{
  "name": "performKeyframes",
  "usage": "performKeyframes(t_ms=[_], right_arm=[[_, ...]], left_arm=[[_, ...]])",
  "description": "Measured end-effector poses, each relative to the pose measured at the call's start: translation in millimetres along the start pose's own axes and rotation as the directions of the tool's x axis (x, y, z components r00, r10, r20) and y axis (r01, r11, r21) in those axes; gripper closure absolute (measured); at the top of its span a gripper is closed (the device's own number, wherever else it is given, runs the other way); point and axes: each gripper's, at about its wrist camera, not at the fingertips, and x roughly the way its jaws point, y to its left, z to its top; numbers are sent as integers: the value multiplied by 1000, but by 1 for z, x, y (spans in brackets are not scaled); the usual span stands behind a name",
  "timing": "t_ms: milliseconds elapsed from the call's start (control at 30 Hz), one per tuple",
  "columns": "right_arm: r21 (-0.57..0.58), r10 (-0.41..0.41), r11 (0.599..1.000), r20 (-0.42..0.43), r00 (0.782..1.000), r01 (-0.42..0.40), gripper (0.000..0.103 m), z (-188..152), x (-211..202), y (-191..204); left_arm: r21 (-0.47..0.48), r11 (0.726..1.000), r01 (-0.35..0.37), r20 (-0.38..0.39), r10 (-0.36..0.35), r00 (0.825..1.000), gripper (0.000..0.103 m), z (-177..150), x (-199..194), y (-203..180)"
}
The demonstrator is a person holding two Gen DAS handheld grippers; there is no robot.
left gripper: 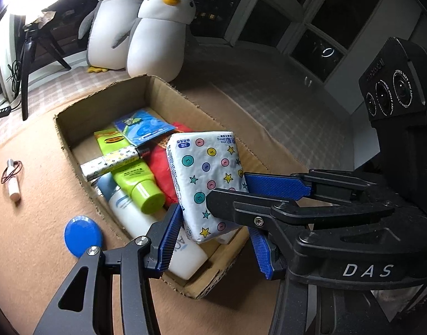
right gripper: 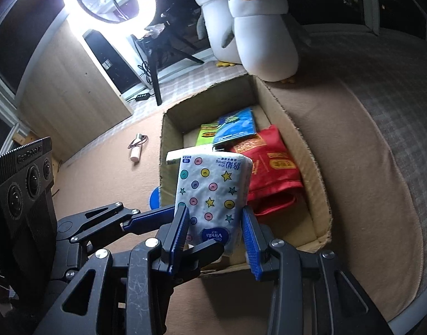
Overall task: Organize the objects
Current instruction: 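Carry the tissue pack with the right gripper into the box and release, then move the right tool to the pink bottle inside the purple cable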
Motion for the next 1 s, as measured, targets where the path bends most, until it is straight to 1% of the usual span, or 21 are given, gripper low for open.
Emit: performKeyframes(t_ms=[133, 200, 267, 300, 333, 500, 767, 900, 1000], right_arm=[[7, -11, 1000, 3, 1000, 11, 68, 0, -1, -5], [15, -9, 1000, 10, 1000, 9, 67, 1, -3, -7], [21, -19, 1000, 11, 1000, 19, 61, 2, -3, -8], [21, -27, 999, 14, 1000, 27, 56, 2, -4, -8], [23, -36, 999, 21, 999, 35, 54, 2, -4, -8], [35, -35, 999, 23, 999, 34, 53, 2, -3, -6], [31, -26, 999, 16, 1000, 26, 51, 2, 1, 7], [15, -13, 1000, 15, 1000, 13, 50, 5, 2, 20], [5, 4, 1000, 16, 1000, -4, 50, 8, 5, 31]], left_arm=[[7, 1000, -7, -8, 7, 1000, 50, 0, 1, -2], [12, 1000, -17, -11, 17, 1000, 43, 1, 1, -2], [13, 1000, -25, -5, 25, 1000, 41, 1, -1, -1], [13, 1000, -25, -4, 25, 1000, 41, 0, -2, 0], [12, 1000, -27, -4, 27, 1000, 41, 0, -3, 1], [13, 999, -37, 4, 37, 999, 41, -2, -10, 7], [-19, 998, -62, 21, 63, 998, 39, -15, -30, 24], [-40, 994, -99, 34, 100, 994, 39, -29, -48, 38], [-77, 989, -126, 44, 130, 991, 39, -44, -65, 55]])
